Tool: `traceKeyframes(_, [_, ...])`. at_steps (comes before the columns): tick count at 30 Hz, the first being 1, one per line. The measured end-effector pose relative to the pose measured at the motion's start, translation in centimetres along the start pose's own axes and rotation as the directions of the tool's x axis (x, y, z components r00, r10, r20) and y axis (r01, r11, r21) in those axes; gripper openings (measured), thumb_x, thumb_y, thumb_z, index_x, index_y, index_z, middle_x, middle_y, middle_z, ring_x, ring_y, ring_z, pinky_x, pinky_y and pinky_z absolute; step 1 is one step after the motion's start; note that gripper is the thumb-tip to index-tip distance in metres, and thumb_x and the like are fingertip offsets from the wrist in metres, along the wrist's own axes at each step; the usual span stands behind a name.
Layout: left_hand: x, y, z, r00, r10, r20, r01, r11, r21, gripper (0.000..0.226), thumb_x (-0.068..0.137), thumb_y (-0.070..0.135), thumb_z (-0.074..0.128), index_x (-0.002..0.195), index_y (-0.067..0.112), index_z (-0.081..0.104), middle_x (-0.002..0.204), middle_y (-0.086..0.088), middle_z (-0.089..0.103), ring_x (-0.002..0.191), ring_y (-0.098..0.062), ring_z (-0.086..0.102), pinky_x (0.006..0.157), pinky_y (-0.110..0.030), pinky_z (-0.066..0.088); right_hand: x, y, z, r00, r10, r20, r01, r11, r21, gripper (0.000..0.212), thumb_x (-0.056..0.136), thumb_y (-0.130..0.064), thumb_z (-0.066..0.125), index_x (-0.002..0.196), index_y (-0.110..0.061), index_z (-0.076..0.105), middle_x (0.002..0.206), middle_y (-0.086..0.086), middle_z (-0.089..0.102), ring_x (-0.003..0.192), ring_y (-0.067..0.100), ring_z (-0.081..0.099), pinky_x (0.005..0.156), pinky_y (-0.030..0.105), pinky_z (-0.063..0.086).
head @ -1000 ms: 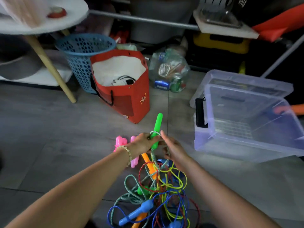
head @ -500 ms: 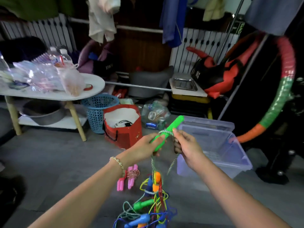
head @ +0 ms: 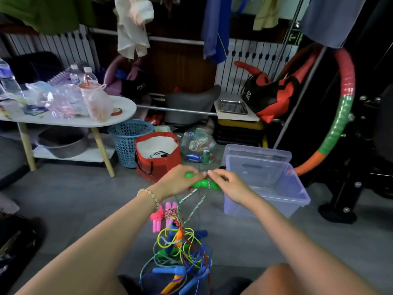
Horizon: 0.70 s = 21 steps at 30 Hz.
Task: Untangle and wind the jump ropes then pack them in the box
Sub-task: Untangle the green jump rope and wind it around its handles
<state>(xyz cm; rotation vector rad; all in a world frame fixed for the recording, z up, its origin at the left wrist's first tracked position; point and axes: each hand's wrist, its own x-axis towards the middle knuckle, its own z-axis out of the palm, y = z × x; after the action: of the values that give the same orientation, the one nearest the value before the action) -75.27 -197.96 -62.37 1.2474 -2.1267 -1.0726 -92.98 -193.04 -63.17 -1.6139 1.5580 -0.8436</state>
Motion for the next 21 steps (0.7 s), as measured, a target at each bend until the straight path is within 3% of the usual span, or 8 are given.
traceKeyframes(3, [-0.3, -1.0, 0.0, 0.994, -0.09, -0.068, 0.073, 0.973, -0.22, 0.037, 0.078, 0.047, 0.071, 0.083, 0.012, 0.061, 0.066, 0.0, 0.067, 0.056, -0.01, 0.057, 0.065, -0.029, 0.048, -0.5, 0.9, 0.6, 1.0, -0.011, 0.013, 0.011, 0.999, 0.03, 0.027, 0.092, -0.042, 0.053, 0.086, -0.017, 0.06, 0.08, -0.002, 0.053, 0.075, 0.007, 0.047, 0.075, 0.026, 0.037])
traceKeyframes(7, [-0.9, -2.0, 1.2, 0.997, -0.08, -0.009, 0.076, 0.977, -0.197, 0.036, 0.083, 0.048, 0.064, 0.076, 0.013, 0.06, 0.065, -0.002, 0.064, 0.058, -0.011, 0.054, 0.063, -0.027, 0.044, -1.1, 1.6, 1.6, 0.999, -0.018, 0.049, 0.013, 0.996, 0.089, 0.022, 0.086, -0.032, 0.065, 0.105, -0.022, 0.064, 0.098, 0.001, 0.066, 0.093, 0.009, 0.06, 0.088, 0.026, 0.046])
traceKeyframes(10, [-1.1, -2.6, 1.6, 0.994, -0.092, -0.054, 0.082, 0.983, -0.167, 0.04, 0.088, 0.049, 0.058, 0.07, 0.013, 0.058, 0.058, 0.0, 0.061, 0.046, -0.005, 0.046, 0.052, -0.018, 0.038, -1.2, 2.2, 2.0, 0.998, -0.024, 0.057, 0.021, 0.998, 0.056, 0.016, 0.083, -0.025, 0.071, 0.096, -0.03, 0.064, 0.092, -0.003, 0.065, 0.087, 0.008, 0.058, 0.083, 0.023, 0.045])
traceKeyframes(12, [-1.0, -3.6, 1.5, 0.973, -0.16, -0.167, 0.13, 0.975, -0.179, 0.043, 0.089, 0.048, 0.056, 0.072, 0.009, 0.062, 0.056, 0.0, 0.061, 0.043, -0.004, 0.044, 0.046, -0.015, 0.036, -1.3, 3.1, 1.5, 1.0, 0.003, 0.028, -0.003, 1.0, 0.022, 0.016, 0.082, -0.021, 0.072, 0.089, -0.028, 0.06, 0.092, 0.002, 0.062, 0.086, 0.012, 0.054, 0.081, 0.026, 0.042])
traceKeyframes(15, [-0.9, -5.0, 0.9, 0.914, -0.306, -0.265, 0.207, 0.916, -0.344, 0.043, 0.092, 0.047, 0.052, 0.071, 0.011, 0.063, 0.051, 0.002, 0.056, 0.037, -0.003, 0.039, 0.043, -0.016, 0.033, -1.9, 4.7, 0.4, 0.995, 0.099, -0.006, -0.1, 0.994, -0.05, 0.026, 0.08, -0.025, 0.074, 0.098, -0.021, 0.055, 0.108, -0.002, 0.05, 0.102, 0.011, 0.046, 0.087, 0.024, 0.033])
traceKeyframes(18, [-0.7, -4.7, 1.0, 0.952, -0.231, -0.202, 0.177, 0.951, -0.254, 0.048, 0.092, 0.047, 0.053, 0.07, 0.006, 0.065, 0.051, 0.003, 0.054, 0.045, -0.005, 0.043, 0.051, -0.019, 0.036, -2.1, 4.3, 0.2, 0.994, 0.109, 0.011, -0.109, 0.994, 0.001, 0.039, 0.081, -0.031, 0.072, 0.115, -0.026, 0.054, 0.12, -0.008, 0.05, 0.114, 0.005, 0.044, 0.091, 0.019, 0.032])
traceKeyframes(21, [-0.2, -3.6, 1.4, 0.96, -0.211, -0.184, 0.164, 0.956, -0.242, 0.046, 0.091, 0.049, 0.054, 0.07, 0.008, 0.062, 0.059, -0.003, 0.056, 0.053, -0.01, 0.046, 0.058, -0.023, 0.038, -1.9, 2.8, 0.9, 0.99, 0.098, 0.104, -0.122, 0.961, 0.25, 0.024, 0.089, -0.025, 0.062, 0.112, -0.016, 0.063, 0.091, -0.002, 0.068, 0.084, 0.006, 0.063, 0.079, 0.018, 0.046])
